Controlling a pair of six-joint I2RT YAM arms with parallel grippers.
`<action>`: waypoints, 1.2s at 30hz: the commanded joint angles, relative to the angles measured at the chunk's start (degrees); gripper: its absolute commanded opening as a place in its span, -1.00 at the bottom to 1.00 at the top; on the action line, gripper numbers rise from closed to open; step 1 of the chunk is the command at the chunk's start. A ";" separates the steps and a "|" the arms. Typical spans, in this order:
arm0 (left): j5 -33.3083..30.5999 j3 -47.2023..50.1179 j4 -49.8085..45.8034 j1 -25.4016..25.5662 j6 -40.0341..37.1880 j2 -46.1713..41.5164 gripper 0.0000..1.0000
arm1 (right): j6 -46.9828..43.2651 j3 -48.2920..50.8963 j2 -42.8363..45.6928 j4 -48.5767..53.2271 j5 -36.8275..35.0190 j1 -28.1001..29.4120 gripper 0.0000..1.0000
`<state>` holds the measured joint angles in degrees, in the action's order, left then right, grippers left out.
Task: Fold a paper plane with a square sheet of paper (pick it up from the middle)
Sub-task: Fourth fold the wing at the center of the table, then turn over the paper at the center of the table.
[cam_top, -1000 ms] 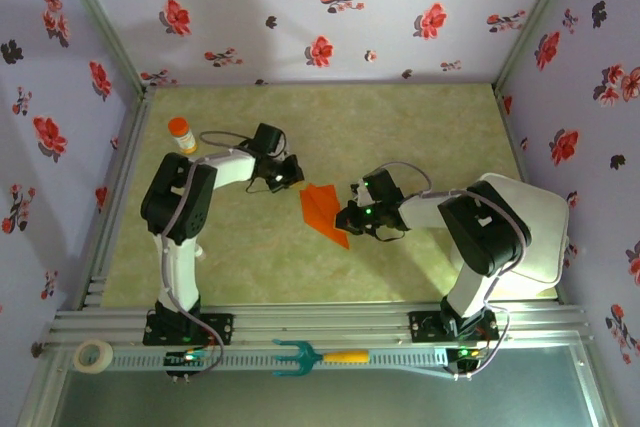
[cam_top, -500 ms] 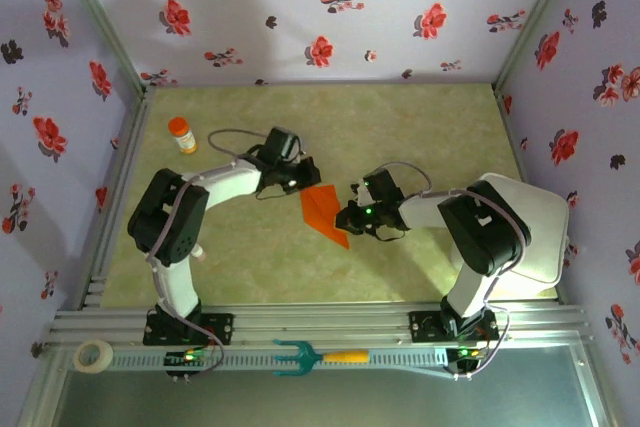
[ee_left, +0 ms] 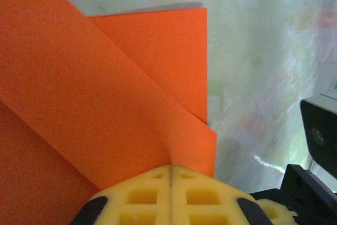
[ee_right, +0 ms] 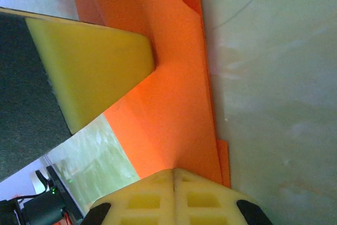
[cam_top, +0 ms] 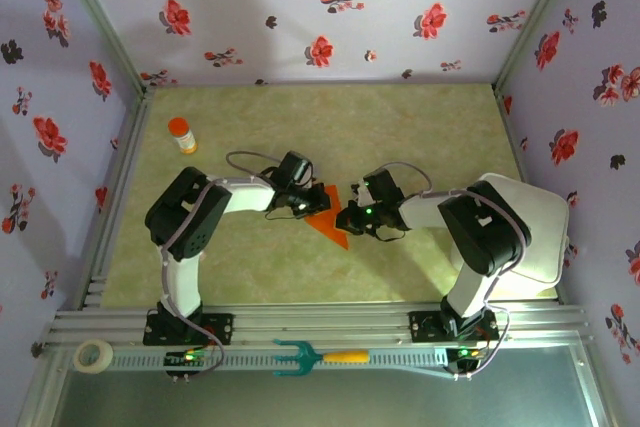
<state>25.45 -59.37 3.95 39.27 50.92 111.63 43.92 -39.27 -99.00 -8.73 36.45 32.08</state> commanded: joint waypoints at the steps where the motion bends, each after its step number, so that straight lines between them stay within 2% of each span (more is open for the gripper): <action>1: -2.87 2.45 -1.22 -0.39 0.37 2.74 -1.00 | 0.83 -0.22 2.65 6.88 0.89 0.34 -1.00; 5: -3.48 3.56 -1.31 -0.67 0.27 2.48 -1.00 | 0.03 -2.76 4.04 8.51 1.07 1.35 -1.00; 8: -3.53 3.54 -1.22 -0.77 0.26 2.37 -1.00 | -0.88 -3.71 1.52 9.59 1.23 1.89 -1.00; 14: -3.78 3.38 -1.48 -0.79 0.33 2.24 -1.00 | -1.23 0.69 -0.04 9.06 -0.50 1.76 -1.00; 17: -3.75 3.56 -1.42 -1.28 0.57 2.21 -1.00 | 1.26 4.87 2.56 5.45 0.88 1.76 -0.99; 28: -3.66 4.09 -0.78 -1.91 1.29 2.60 -1.00 | 6.66 17.27 14.10 3.76 0.04 1.94 -0.97; 34: -3.17 4.43 0.05 -1.91 2.41 1.39 -1.00 | 7.73 14.79 22.46 8.78 -5.13 1.76 -0.90; 36: -3.15 4.96 0.63 -1.91 3.12 0.58 -1.00 | 8.53 12.92 23.36 10.02 -6.08 1.68 -0.75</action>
<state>26.15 -57.01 9.02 38.35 53.10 111.61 50.59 -23.62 -77.32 -2.42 33.56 33.76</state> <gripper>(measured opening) 0.060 0.115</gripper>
